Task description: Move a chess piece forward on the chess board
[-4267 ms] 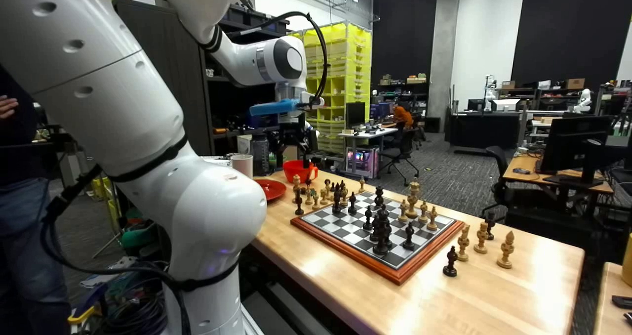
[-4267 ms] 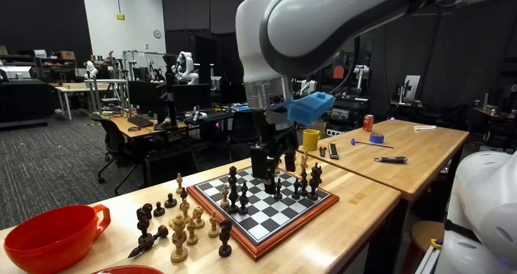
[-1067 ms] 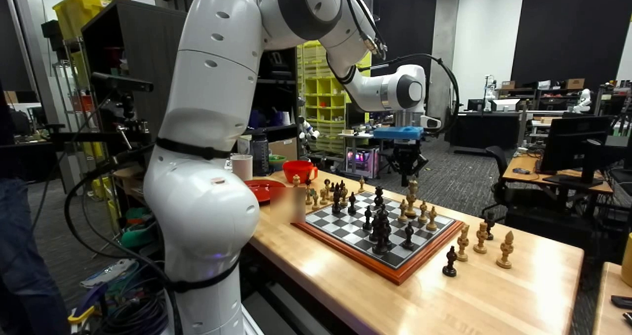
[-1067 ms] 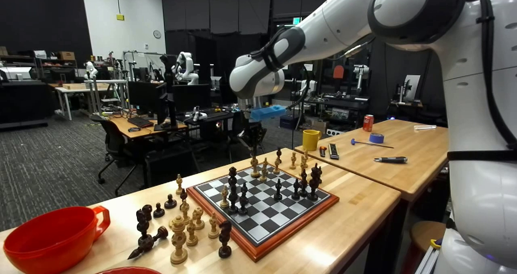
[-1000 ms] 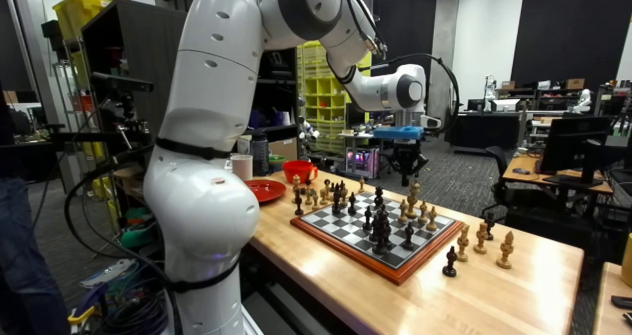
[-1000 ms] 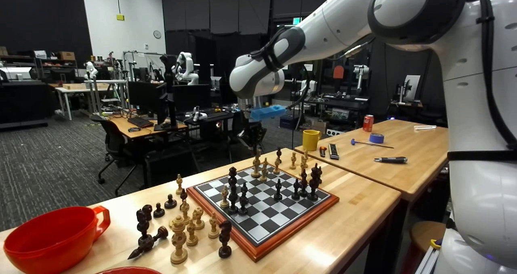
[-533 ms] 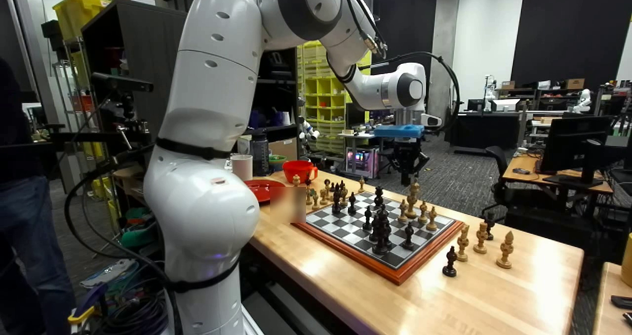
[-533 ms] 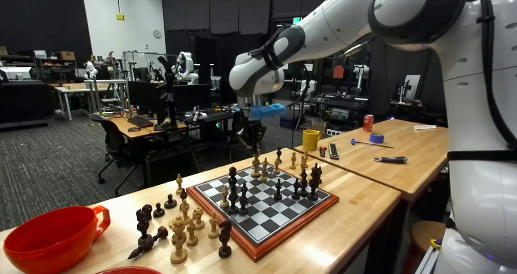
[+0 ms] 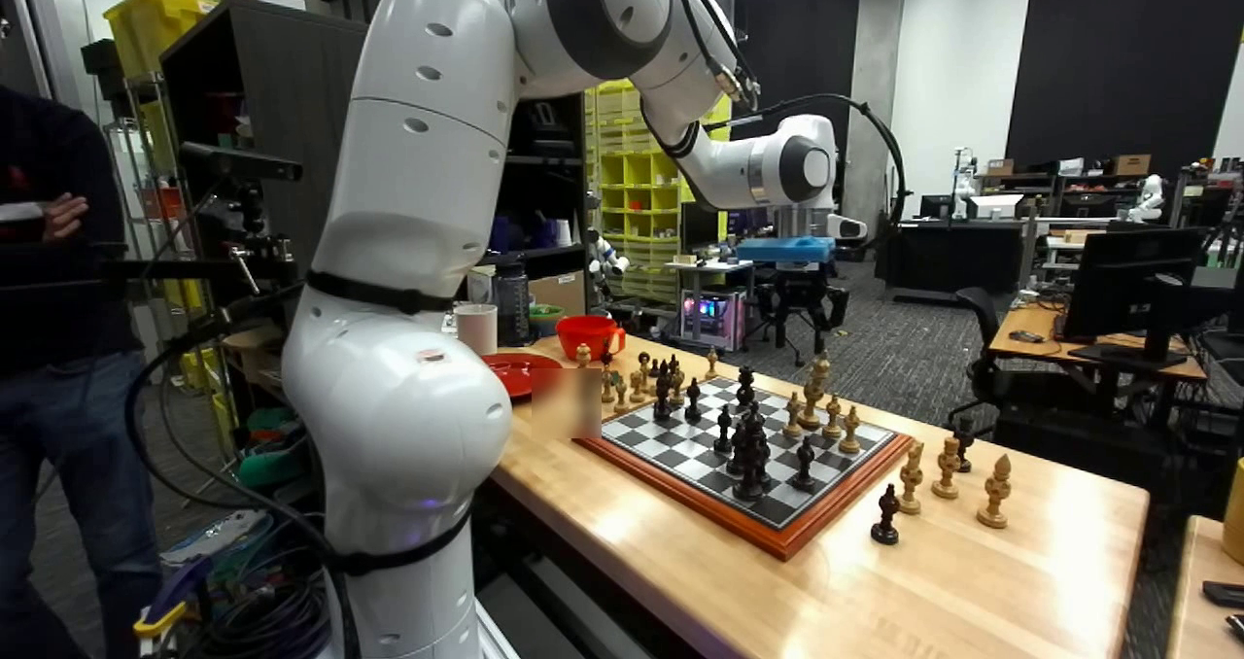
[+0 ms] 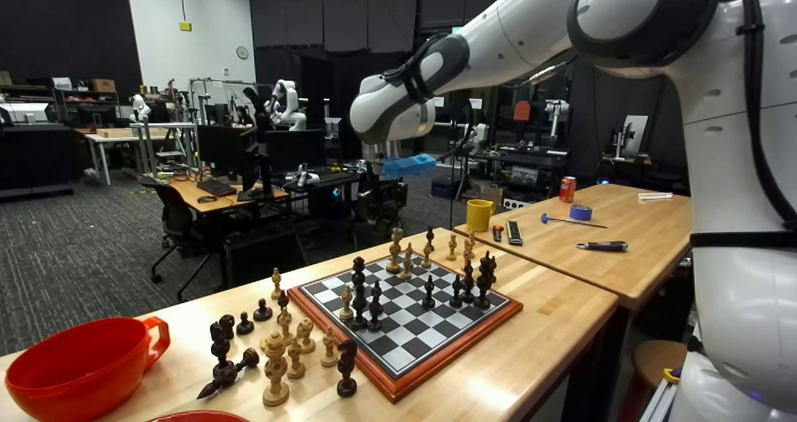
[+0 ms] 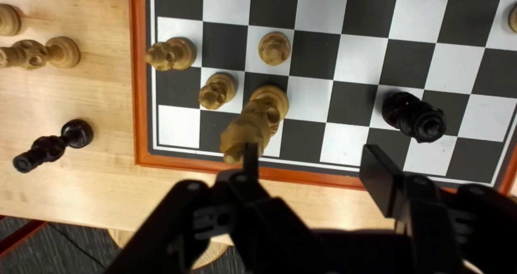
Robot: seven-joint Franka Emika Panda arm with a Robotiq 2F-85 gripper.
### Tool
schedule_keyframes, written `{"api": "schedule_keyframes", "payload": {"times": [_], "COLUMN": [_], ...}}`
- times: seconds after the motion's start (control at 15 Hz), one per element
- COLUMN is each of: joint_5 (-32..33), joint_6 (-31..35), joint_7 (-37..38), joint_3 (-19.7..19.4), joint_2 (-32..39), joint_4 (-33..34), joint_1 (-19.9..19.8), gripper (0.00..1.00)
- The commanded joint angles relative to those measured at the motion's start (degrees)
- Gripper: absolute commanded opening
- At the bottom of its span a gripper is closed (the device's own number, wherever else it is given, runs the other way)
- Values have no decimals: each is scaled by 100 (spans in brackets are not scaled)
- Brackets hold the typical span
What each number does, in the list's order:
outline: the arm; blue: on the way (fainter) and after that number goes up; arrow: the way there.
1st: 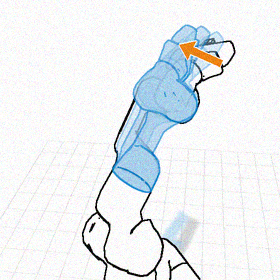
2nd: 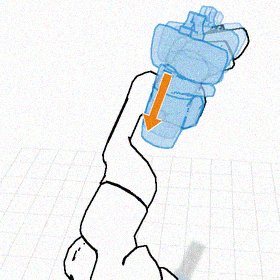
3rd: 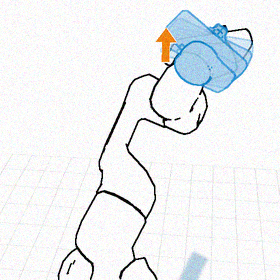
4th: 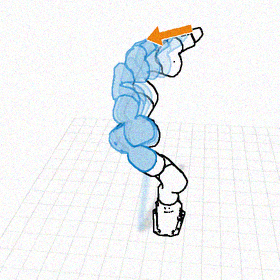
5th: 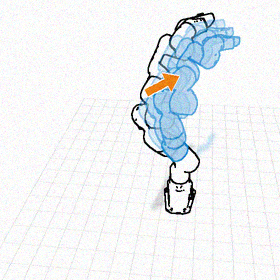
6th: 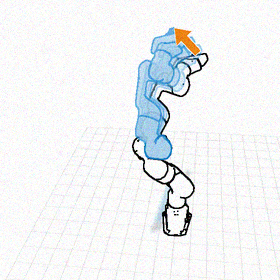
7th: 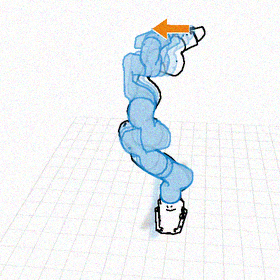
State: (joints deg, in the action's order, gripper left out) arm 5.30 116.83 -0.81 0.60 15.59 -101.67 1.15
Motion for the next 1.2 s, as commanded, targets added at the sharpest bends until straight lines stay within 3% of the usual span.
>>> {"api": "schedule_keyframes", "payload": {"times": [0.0,1.13], "joint_5": [75,12], "joint_6": [-133,-379], "joint_7": [-83,-106], "joint_3": [26,-37], "joint_2": [-101,86], "joint_4": [92,310], "joint_1": [51,-30], "gripper": [98,100]}}
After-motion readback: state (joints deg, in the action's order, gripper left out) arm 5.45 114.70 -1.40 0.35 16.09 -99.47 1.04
